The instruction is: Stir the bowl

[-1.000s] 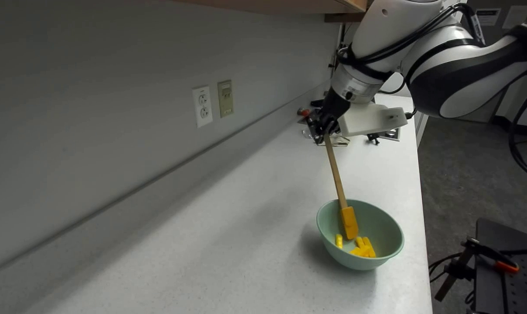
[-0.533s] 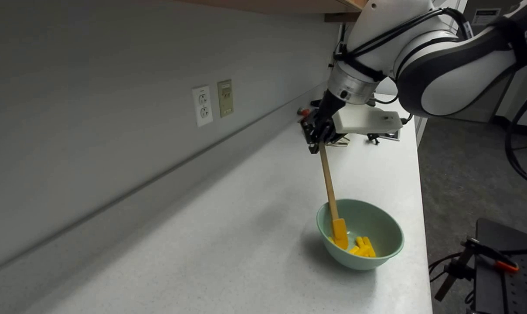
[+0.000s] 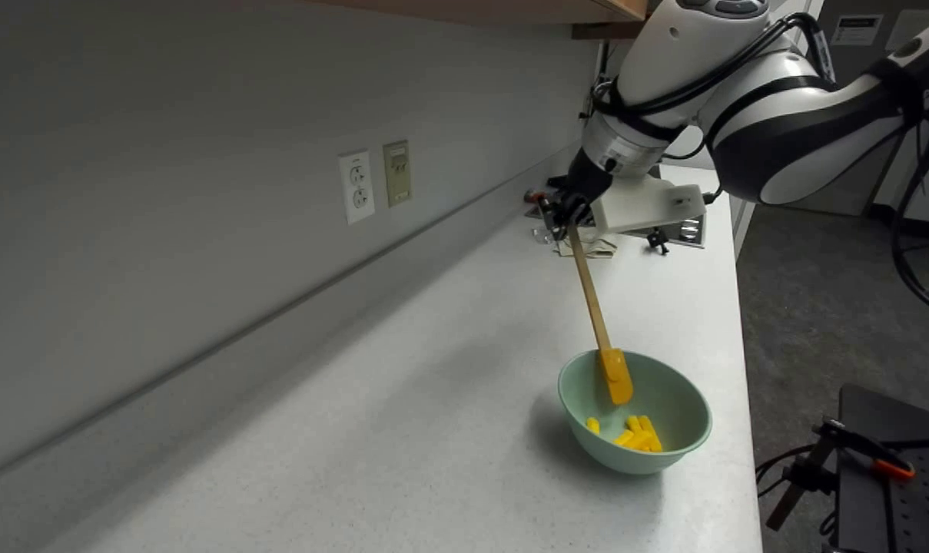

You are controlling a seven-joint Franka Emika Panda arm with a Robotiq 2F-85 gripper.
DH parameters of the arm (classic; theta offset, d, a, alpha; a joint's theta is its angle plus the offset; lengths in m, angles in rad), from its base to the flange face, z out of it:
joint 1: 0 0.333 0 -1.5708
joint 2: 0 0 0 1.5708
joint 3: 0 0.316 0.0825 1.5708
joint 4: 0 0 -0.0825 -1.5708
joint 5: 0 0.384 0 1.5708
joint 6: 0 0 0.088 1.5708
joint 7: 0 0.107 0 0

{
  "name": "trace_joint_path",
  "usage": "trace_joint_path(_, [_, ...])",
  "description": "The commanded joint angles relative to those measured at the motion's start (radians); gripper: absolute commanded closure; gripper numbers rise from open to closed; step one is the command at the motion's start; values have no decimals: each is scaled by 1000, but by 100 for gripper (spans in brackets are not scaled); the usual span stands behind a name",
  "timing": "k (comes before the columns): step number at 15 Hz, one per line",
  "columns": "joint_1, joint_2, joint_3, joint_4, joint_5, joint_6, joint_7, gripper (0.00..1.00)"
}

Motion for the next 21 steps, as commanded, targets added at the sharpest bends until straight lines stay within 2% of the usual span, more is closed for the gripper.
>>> trace_joint_path(1, [-8,-4,-12,9,-30,14,2,98])
trace_joint_path(3, [-18,12,-8,-17,119,107,-123,98])
trace_joint_path(7, [-6,49,7,-62,447,215,-386,98])
trace_joint_path(8, [-54,59,70,-72,531,224,-451,98])
trace_joint_path(10, [-73,61,119,-73,697,199,-589,98])
trace_joint_path(11, [-75,55,131,-68,779,174,-661,98])
trace_joint_path(12, [-17,49,82,-63,842,154,-709,98])
trace_joint_path(13, [-13,39,80,-61,888,136,-751,66])
trace_joint_path(14, [-7,29,70,-62,921,124,-785,65])
trace_joint_path(18, [13,-21,24,-77,908,76,-805,35])
trace_joint_path(21, [11,-81,13,-84,897,-9,-813,13])
